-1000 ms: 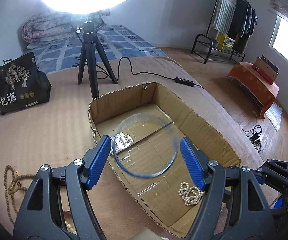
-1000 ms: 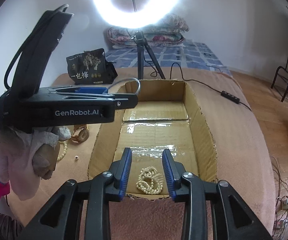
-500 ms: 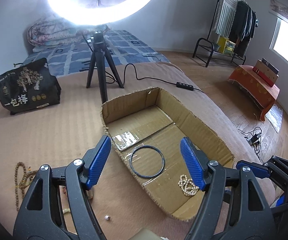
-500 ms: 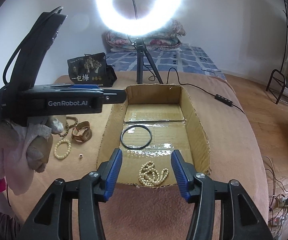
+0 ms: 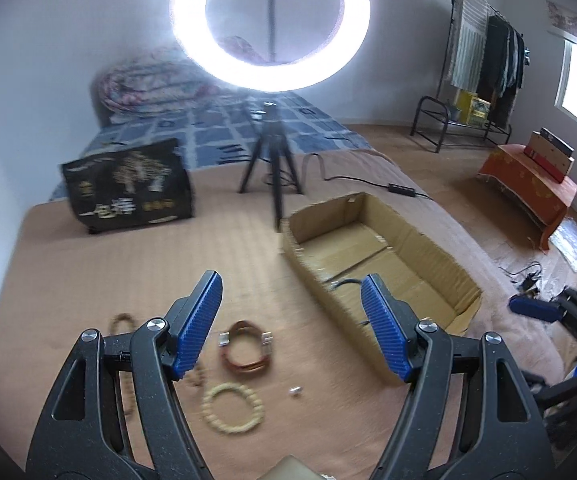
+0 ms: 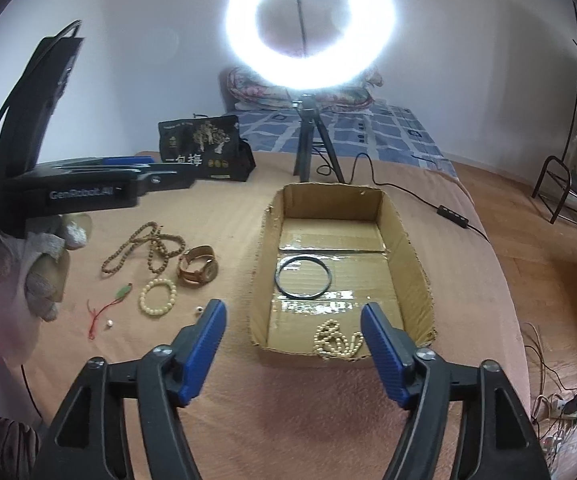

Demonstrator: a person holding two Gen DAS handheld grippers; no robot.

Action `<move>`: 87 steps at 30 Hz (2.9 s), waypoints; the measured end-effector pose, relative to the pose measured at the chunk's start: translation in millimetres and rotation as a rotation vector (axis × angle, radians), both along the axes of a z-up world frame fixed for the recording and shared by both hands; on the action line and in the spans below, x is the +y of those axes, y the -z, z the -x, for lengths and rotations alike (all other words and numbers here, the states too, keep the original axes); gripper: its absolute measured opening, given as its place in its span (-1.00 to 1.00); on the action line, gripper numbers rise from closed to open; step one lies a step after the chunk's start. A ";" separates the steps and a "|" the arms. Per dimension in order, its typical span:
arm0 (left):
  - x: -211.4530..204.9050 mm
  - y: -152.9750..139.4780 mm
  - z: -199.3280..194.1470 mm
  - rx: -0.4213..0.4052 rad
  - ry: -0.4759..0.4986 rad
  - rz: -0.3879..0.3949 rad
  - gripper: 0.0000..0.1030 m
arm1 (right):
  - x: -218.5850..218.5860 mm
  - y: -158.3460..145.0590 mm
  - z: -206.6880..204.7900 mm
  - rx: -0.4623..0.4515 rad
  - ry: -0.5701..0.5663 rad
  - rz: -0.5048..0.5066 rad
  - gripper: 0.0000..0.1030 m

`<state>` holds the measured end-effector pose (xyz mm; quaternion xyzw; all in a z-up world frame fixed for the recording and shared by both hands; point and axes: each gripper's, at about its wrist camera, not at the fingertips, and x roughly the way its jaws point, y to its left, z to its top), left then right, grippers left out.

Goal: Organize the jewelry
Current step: 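Grasp the green jade pendant with the left tool while the right tool grasps a loose pearl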

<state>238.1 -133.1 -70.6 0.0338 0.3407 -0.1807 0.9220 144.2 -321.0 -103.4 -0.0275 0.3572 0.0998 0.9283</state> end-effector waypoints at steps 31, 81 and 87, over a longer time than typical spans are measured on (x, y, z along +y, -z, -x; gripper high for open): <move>158.7 72.4 76.1 0.119 -0.129 -0.052 0.30 | 93.1 23.2 -20.6 0.122 -0.200 -0.024 0.24; 116.0 163.0 5.2 0.291 0.011 -0.072 -0.58 | 133.9 123.6 -99.9 0.327 -0.186 0.096 -0.64; 121.2 163.1 3.1 0.296 -0.009 -0.048 -0.70 | 135.5 124.1 -97.7 0.329 -0.188 0.087 -0.88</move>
